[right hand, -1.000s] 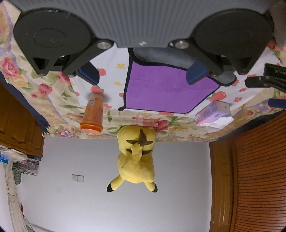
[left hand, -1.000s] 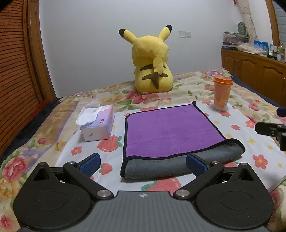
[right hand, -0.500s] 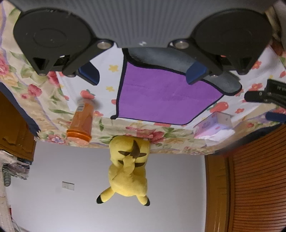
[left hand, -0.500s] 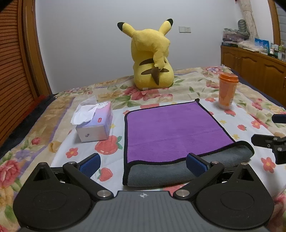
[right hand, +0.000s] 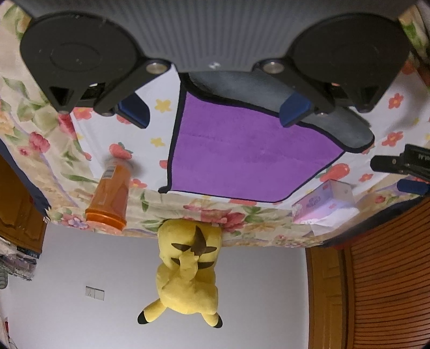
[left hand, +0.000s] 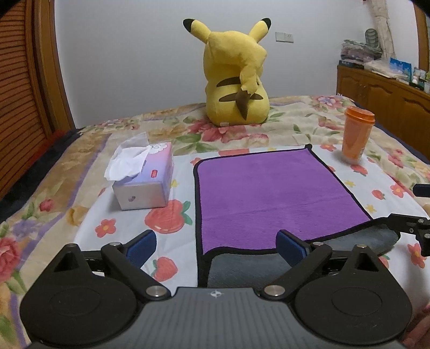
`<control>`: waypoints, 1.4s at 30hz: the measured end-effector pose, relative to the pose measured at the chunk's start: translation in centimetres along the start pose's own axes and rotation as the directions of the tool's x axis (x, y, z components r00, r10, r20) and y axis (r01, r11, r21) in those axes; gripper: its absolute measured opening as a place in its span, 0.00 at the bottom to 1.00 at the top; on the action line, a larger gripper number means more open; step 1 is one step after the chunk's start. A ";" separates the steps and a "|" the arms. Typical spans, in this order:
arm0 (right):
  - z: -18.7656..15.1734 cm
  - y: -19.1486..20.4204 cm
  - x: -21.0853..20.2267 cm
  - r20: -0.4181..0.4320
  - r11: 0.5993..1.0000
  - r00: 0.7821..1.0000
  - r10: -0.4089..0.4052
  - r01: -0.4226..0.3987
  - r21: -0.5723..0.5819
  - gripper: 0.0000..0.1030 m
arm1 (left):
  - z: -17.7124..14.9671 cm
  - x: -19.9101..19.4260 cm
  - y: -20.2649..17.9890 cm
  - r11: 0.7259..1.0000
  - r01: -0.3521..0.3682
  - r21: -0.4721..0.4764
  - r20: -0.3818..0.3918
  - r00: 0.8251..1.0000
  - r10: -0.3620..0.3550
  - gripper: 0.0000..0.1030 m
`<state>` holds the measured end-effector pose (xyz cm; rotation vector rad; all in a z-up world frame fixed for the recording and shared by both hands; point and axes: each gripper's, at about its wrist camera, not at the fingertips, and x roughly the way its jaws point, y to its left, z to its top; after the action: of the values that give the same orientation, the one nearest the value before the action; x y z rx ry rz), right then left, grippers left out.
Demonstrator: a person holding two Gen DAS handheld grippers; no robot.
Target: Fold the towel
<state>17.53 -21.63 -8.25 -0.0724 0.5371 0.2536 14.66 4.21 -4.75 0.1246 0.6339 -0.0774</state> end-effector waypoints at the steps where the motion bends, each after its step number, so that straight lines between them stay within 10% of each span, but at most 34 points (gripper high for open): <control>1: 0.0 0.0 0.2 -0.005 1.000 1.000 0.000 0.000 0.000 1.00 | 0.0 0.2 0.2 1.000 0.004 -0.005 -0.006 1.000 -0.004 0.94; 31: -1.4 -1.9 5.9 -0.260 0.993 0.962 0.085 -0.062 0.097 0.84 | -1.6 6.8 1.7 0.994 0.106 -0.014 -0.222 0.969 -0.106 0.51; 42: -1.1 -2.5 5.9 -0.279 0.988 0.952 0.125 -0.092 0.126 0.57 | -1.7 6.5 1.2 0.991 0.131 -0.011 -0.222 0.966 -0.130 0.35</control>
<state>22.52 -22.85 -12.19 0.0306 0.8449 0.3226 19.05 5.42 -9.86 0.0952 0.8655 -0.1936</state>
